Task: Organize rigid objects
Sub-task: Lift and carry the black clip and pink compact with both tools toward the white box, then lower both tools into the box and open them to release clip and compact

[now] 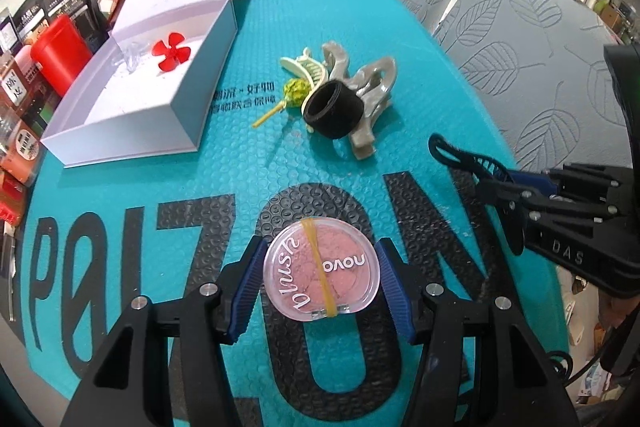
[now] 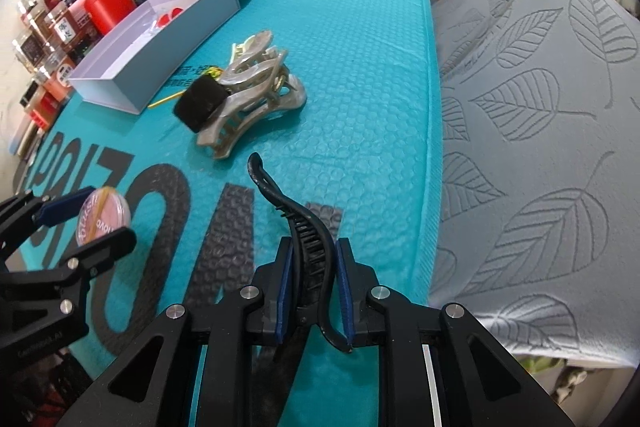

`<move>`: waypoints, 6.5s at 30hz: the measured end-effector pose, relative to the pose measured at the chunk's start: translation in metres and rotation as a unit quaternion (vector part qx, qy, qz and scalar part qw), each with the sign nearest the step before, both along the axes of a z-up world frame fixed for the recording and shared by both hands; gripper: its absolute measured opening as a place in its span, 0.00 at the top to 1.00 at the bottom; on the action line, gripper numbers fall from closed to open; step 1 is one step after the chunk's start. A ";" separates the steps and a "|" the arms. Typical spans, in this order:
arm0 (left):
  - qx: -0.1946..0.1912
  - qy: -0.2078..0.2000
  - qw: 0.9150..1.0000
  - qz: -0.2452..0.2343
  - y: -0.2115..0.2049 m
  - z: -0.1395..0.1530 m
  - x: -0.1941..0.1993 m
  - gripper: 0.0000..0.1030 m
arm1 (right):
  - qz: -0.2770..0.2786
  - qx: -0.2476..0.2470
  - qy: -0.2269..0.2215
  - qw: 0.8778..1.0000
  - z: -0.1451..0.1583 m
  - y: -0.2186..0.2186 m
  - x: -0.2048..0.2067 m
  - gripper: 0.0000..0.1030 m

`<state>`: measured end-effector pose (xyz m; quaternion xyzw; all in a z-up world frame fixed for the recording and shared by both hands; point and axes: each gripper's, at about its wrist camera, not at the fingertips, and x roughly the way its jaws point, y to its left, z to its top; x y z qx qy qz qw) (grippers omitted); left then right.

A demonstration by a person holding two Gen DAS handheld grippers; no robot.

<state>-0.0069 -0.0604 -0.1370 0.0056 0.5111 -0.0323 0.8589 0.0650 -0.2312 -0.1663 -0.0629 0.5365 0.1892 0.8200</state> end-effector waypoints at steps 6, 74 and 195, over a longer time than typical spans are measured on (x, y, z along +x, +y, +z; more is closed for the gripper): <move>-0.002 -0.017 1.000 0.015 -0.003 0.024 -0.008 0.46 | 0.009 0.013 -0.006 1.000 0.020 -0.010 -0.014 0.81; -0.015 -0.094 0.991 0.095 0.135 0.125 -0.013 0.46 | 0.171 0.095 -0.025 0.980 0.117 0.157 -0.030 0.81; -0.023 -0.073 0.997 0.026 0.245 0.093 0.237 0.46 | 0.035 0.052 -0.090 0.994 0.105 0.252 0.186 0.73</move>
